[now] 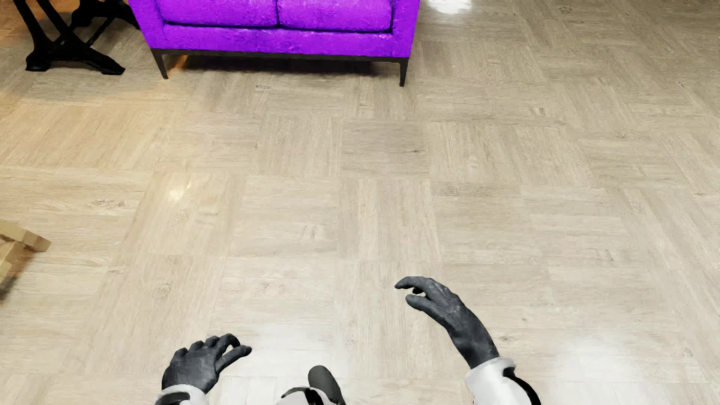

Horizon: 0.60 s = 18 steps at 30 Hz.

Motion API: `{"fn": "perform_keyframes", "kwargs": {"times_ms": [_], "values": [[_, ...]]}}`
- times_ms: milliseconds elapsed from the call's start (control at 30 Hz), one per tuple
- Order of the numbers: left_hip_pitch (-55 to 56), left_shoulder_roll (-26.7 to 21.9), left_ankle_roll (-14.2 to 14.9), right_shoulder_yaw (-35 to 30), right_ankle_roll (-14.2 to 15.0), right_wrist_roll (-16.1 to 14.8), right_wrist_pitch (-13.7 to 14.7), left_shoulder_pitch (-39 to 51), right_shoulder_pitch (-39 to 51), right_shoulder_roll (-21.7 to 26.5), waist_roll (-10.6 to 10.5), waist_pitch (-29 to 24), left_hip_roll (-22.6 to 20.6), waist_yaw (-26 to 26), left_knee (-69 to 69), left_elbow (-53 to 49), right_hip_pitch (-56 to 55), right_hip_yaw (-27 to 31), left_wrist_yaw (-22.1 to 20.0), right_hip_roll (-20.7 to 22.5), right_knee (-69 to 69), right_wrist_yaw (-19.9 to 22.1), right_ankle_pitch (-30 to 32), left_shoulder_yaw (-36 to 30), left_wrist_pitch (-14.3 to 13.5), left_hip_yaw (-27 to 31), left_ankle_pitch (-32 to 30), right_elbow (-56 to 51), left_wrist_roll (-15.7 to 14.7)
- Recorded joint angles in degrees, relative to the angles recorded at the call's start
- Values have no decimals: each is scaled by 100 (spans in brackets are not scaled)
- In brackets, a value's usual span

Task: Go to the dark cyan stool

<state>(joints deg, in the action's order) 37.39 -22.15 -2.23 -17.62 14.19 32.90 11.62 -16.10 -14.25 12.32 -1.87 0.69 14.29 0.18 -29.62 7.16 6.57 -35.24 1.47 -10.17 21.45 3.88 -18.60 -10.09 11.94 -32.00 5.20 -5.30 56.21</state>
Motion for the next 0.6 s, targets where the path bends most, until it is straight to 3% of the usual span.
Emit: {"fn": "perform_keyframes", "kwargs": {"times_ms": [33,67,133,167,233,267,333,367,433,500,533,567,600], "values": [[-308,198,-1086,6,4,297,-48,-273,38,60,-15,23,-217,72,274,-161,184,-34,-21,-137,323,69,147,372,-4,-302,-219,122,-129],[-540,451,-1192,88,80,633,-64,-549,-20,92,3,14,-393,133,150,-284,104,228,-67,-533,1237,119,670,700,-30,-191,-2,210,-292],[-875,822,-1197,365,-1114,1260,-276,-709,-226,-125,135,-92,-804,132,-339,-244,-719,1028,-75,-1372,3630,262,1844,1046,-26,92,580,423,-229],[-996,898,-1199,567,-917,1459,-330,-612,-436,-392,220,-143,-1024,69,-471,-112,-1197,1313,-15,-1529,4459,318,1892,1109,-68,280,763,532,91],[-1367,947,-1135,971,-385,1410,-297,-292,-834,-808,291,-192,-1492,-104,-230,86,-2272,2052,151,-1057,5149,333,1546,956,-310,905,825,657,686],[-1587,1007,-1049,1164,-102,1229,-298,-76,-1007,-901,300,-188,-1707,-162,-15,167,-2604,2070,227,-1060,5008,271,1266,754,-416,1296,805,698,696],[-2004,1170,-852,1488,-224,968,-357,274,-1279,-890,328,-172,-2006,-282,270,301,-3041,1888,362,-1279,4061,97,777,302,-569,2075,886,818,296],[-2161,1272,-749,1602,-289,1011,-483,479,-1368,-840,348,-163,-2115,-339,307,483,-3207,1923,378,-1326,3354,39,622,51,-610,2454,1002,782,89],[-2411,1395,-525,1872,-208,1112,-657,788,-1467,-770,397,-149,-2300,-434,312,718,-3474,2858,384,-1075,1827,77,949,-322,-582,3241,1227,846,-173],[-2634,1440,-299,2124,-59,1050,-796,883,-1446,-811,462,-120,-2368,-460,329,939,-3299,4335,224,-659,246,163,1777,-525,-386,3958,1402,1127,-285],[-2710,1426,-194,2206,-3,997,-844,867,-1420,-843,491,-107,-2332,-419,291,1105,-3137,4679,146,-489,-258,202,2052,-579,-244,4266,1476,1313,-343],[-2753,1379,-80,2237,1,943,-879,822,-1377,-863,516,-101,-2240,-348,216,1302,-3053,4497,87,-444,-219,220,1948,-585,-85,4520,1565,1498,-418],[-2737,1379,45,2220,13,907,-913,765,-1391,-842,547,-99,-2162,-288,37,1583,-2980,4074,-12,-534,42,207,1330,-568,93,4706,1688,1591,-509]]}}
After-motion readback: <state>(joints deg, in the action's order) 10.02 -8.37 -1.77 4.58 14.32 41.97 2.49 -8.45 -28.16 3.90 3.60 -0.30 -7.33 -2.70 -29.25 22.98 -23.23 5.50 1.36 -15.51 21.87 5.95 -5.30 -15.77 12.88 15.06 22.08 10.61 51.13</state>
